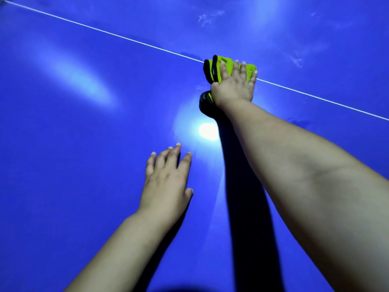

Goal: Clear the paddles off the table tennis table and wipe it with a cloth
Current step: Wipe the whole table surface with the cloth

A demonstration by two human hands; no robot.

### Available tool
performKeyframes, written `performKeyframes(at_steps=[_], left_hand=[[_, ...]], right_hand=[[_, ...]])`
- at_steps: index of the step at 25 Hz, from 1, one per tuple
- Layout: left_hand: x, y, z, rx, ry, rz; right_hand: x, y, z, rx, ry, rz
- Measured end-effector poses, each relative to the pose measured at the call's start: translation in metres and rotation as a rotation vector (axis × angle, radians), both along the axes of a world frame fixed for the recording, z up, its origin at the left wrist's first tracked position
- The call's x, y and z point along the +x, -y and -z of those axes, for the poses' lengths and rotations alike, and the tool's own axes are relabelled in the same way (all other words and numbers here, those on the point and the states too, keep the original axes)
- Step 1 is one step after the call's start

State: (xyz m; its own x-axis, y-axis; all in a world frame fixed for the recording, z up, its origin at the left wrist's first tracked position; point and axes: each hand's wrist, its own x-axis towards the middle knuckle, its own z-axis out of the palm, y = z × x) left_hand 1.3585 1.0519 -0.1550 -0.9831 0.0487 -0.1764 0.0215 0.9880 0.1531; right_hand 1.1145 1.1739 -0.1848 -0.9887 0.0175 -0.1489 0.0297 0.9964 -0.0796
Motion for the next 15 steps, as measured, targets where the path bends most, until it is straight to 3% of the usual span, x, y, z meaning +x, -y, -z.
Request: performKeyframes(at_steps=[6,15], left_hand=[[0.033,-0.005,-0.008,0.036,-0.003,0.01],[0.119,0.008,-0.022,0.027,0.05,0.045]], right_hand=[[0.057,-0.04,-0.003,0.008,0.028,0.071],[0.228,-0.027,-0.011,-0.029,0.024,0.076]])
